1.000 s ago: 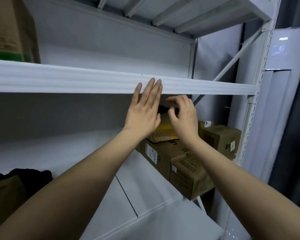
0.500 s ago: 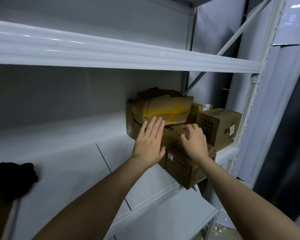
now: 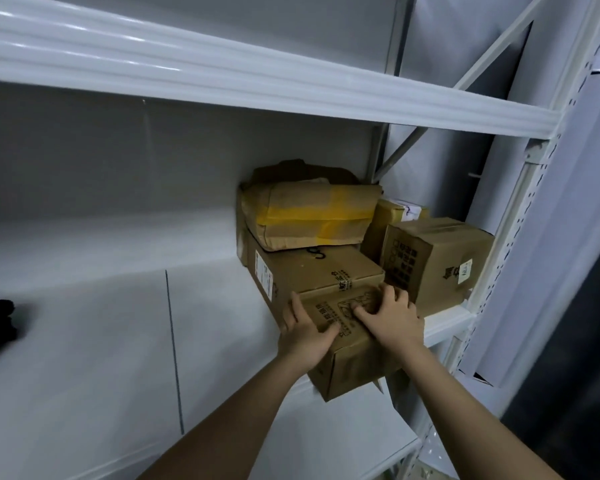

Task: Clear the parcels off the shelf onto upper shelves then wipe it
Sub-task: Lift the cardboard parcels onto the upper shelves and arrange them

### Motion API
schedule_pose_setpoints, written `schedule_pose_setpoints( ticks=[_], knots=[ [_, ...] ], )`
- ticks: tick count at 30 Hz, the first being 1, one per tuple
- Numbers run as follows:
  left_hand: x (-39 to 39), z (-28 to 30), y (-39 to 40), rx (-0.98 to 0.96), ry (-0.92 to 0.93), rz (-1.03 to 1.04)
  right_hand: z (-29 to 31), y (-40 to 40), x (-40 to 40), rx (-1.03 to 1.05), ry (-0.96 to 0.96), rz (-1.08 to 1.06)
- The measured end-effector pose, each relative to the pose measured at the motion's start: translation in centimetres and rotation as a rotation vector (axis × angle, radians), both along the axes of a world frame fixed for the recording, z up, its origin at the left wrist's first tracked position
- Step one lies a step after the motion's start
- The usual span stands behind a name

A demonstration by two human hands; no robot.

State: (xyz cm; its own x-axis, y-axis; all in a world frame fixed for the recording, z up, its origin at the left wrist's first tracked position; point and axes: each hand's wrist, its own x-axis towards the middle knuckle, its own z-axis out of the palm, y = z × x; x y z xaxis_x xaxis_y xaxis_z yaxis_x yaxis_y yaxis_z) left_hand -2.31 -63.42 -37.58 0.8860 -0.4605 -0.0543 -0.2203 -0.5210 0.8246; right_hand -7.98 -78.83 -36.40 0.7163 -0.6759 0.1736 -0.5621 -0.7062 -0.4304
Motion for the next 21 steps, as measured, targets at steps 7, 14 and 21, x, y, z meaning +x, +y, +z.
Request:
schedule_pose_setpoints(
  ticks=[7,14,21],
  knots=[
    [-0.7,-2.0,-1.9,-0.397,0.489,0.226,-1.1,-2.1,-0.2,0.251,-0.144,0.057],
    [-1.5,-2.3,-1.1,-0.528,0.74,0.145,-1.2,-2.5,-1.0,0.337,-0.222,0.013],
    [-3.0,0.1,2.4,-0.532,0.76,0.112,-1.4,-1.5,-2.7,0.569,-0.383,-0.034]
  ],
)
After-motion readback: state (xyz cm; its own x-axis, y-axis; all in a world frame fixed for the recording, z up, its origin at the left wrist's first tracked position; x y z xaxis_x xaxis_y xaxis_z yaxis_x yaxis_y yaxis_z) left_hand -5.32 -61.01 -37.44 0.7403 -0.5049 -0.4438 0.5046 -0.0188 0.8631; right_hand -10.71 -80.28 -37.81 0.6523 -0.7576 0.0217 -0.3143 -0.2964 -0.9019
